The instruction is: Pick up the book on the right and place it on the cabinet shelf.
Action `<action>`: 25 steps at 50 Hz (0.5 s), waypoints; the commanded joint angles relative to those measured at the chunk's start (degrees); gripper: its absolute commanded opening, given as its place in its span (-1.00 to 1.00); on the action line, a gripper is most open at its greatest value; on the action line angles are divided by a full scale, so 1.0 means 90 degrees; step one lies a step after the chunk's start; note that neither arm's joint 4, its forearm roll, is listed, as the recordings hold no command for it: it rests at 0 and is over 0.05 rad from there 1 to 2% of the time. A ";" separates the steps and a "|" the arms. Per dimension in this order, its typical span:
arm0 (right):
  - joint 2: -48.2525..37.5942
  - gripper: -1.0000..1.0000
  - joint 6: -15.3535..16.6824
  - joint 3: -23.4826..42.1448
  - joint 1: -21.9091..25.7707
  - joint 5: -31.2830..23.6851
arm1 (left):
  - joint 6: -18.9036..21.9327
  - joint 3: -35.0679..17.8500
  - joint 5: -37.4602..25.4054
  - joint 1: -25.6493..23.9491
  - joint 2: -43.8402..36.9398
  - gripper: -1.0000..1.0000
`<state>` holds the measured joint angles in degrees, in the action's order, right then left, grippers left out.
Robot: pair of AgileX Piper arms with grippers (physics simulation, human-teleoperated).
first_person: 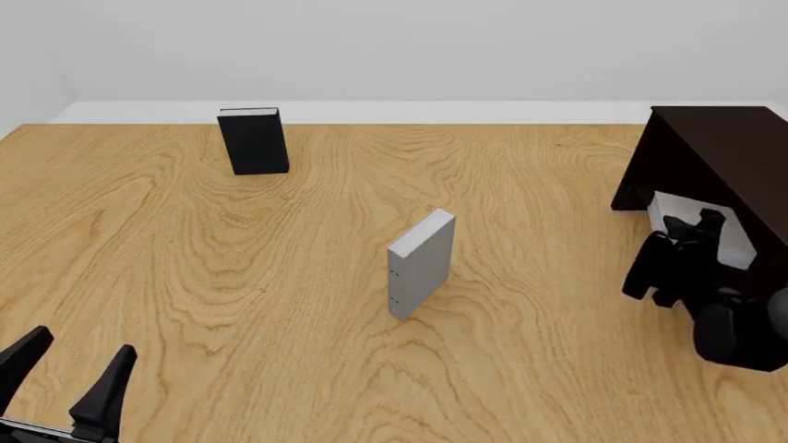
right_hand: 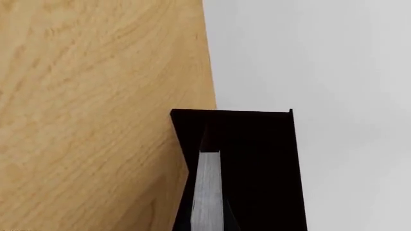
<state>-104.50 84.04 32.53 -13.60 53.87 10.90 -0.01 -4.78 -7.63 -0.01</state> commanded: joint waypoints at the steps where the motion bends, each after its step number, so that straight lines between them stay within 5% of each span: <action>1: -0.0089 -1.00 -0.0291 0.0016 -0.0072 -0.0448 | 0.0003 0.0000 0.0003 -0.0012 0.0000 1.00; 5: -0.0031 -1.00 -0.0363 0.0032 -0.0073 -0.0547 | 0.0004 0.0000 0.0002 -0.0026 0.0000 1.00; 6: -0.0038 1.00 -0.0355 0.0028 -0.0072 -0.0537 | 0.0008 0.0000 0.0002 -0.0028 0.0000 1.00; 25: -0.0072 1.00 -0.0402 0.0012 -0.0018 -0.0583 | -0.0001 0.0000 0.0008 -0.0013 0.0000 1.00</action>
<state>-104.87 80.91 32.69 -13.93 49.16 10.95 -0.01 -4.69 -7.76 -0.01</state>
